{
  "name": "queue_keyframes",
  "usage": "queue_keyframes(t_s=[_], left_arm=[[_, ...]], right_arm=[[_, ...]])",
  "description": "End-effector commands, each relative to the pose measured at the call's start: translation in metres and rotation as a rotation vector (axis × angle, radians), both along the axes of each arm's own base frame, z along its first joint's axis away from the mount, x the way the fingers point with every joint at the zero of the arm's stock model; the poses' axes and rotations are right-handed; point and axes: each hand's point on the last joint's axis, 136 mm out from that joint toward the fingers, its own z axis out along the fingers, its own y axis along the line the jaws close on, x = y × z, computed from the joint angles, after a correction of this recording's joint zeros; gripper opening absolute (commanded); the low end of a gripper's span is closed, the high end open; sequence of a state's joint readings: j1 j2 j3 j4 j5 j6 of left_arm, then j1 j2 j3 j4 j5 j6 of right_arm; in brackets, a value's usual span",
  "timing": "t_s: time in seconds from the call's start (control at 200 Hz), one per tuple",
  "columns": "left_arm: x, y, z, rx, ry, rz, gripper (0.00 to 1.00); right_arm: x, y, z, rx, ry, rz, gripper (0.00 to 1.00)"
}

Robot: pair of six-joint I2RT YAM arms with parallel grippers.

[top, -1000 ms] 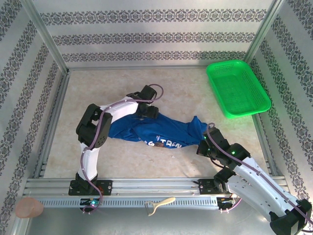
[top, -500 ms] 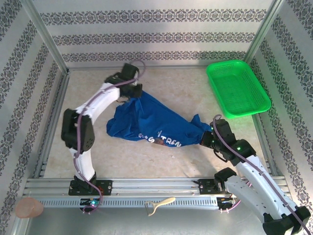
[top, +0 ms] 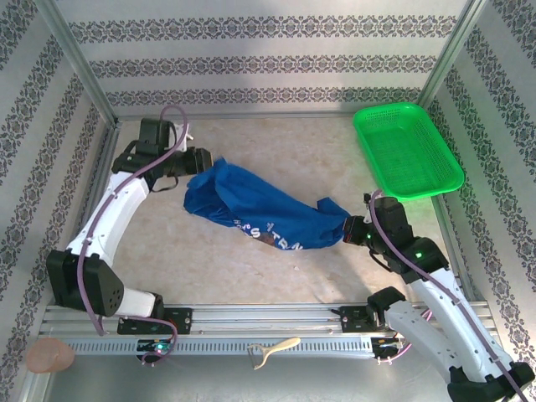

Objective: Fold the inside-out t-shirt

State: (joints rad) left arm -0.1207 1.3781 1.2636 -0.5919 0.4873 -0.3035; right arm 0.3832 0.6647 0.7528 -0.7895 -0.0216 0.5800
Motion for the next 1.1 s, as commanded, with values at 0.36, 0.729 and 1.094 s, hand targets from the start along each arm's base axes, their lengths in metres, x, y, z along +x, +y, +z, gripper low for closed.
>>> queue_keyframes(t_s=[0.36, 0.729, 1.094], left_arm=[[-0.073, 0.0, -0.04, -0.122, 0.023, 0.051, 0.75], [-0.07, -0.031, -0.108, -0.238, 0.054, 0.362, 0.7], [-0.013, -0.072, -0.122, -0.029, 0.124, 0.167, 0.67]], right_arm=[[-0.017, -0.01, -0.002, -0.024, 0.021, -0.003, 0.0], [-0.016, -0.008, -0.009, -0.024, 0.046, -0.005, 0.0], [-0.013, -0.009, -0.009, -0.026, 0.037, -0.013, 0.0]])
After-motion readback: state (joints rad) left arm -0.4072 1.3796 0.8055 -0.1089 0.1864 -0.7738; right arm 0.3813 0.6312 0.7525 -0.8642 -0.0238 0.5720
